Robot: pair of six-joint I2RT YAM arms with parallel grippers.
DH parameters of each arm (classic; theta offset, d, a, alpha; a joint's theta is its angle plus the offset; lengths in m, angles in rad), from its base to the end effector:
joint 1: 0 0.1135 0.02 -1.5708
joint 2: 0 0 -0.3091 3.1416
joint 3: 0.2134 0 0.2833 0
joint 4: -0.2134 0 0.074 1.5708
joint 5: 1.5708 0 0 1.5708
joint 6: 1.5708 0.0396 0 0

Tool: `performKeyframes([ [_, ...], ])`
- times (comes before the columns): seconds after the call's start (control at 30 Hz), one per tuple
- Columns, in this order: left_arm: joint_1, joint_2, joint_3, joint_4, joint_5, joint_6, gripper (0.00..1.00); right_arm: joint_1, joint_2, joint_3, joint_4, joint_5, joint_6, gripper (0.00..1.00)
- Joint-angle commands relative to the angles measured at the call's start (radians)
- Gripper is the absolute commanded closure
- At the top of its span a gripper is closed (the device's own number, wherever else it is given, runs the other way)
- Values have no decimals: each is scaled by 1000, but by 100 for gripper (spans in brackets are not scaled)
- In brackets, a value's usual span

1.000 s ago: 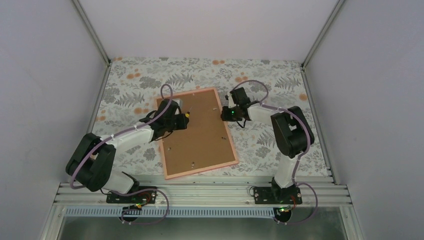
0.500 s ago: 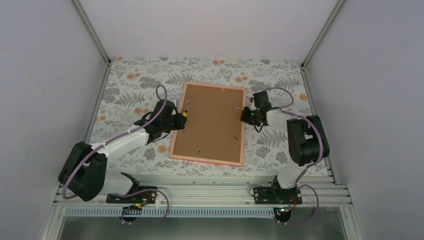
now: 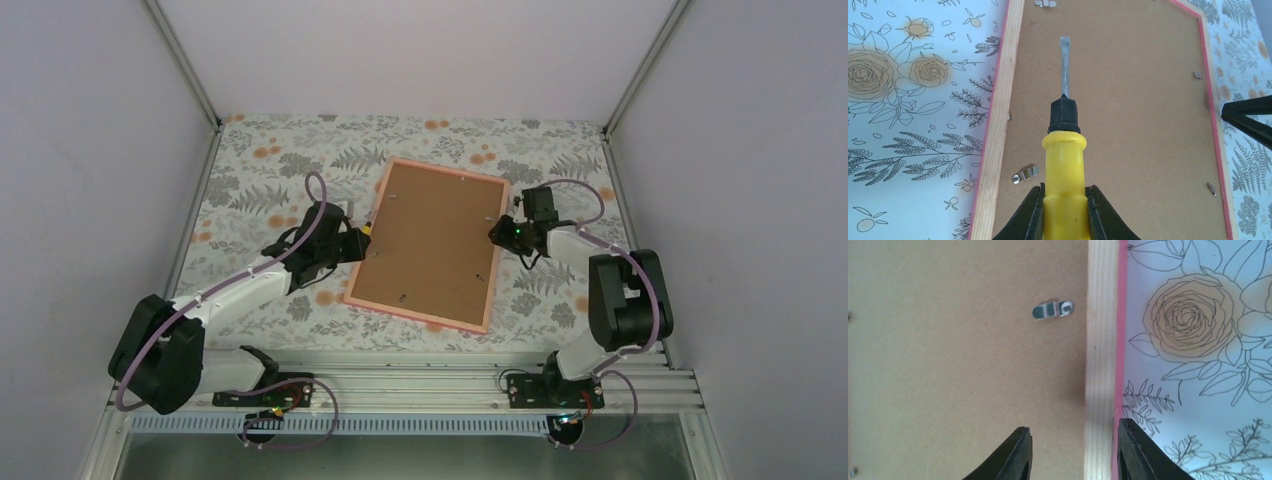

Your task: Take the photo out of the frame

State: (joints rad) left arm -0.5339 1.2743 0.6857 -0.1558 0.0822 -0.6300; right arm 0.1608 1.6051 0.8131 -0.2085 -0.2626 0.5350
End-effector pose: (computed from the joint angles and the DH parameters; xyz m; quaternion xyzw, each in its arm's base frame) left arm 0.2366 -0.1436 0.2284 -0.0275 0.9148 -0.2520 0.3145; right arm 0.3225 0.0627 0.1730 0.1408 0.9416 0.2132 0.2193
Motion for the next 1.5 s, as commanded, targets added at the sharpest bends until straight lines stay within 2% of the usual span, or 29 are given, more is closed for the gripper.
performKeyframes([
  [0.0, 5, -32, -5, 1, 11, -13, 98, -4, -60, -38, -50, -54, -59, 63],
  [0.33, 2, -31, -16, 31, 66, -16, 98, 48, -172, -126, -131, -123, -126, 43],
  [0.53, -2, -29, -29, 52, 94, -20, 98, 100, -205, -171, -168, -148, -140, 40],
  [0.7, -5, -29, -36, 63, 100, -24, 98, 173, -207, -206, -134, -206, -108, 37],
  [1.07, -3, -49, -51, 53, 85, -21, 98, 425, -114, -126, -37, -236, 12, 36],
  [1.27, -2, -53, -73, 61, 85, -27, 98, 525, -28, -45, 38, -210, 65, 35],
  [1.47, 1, -60, -81, 60, 84, -25, 98, 595, 108, 84, 43, -200, 47, 34],
])
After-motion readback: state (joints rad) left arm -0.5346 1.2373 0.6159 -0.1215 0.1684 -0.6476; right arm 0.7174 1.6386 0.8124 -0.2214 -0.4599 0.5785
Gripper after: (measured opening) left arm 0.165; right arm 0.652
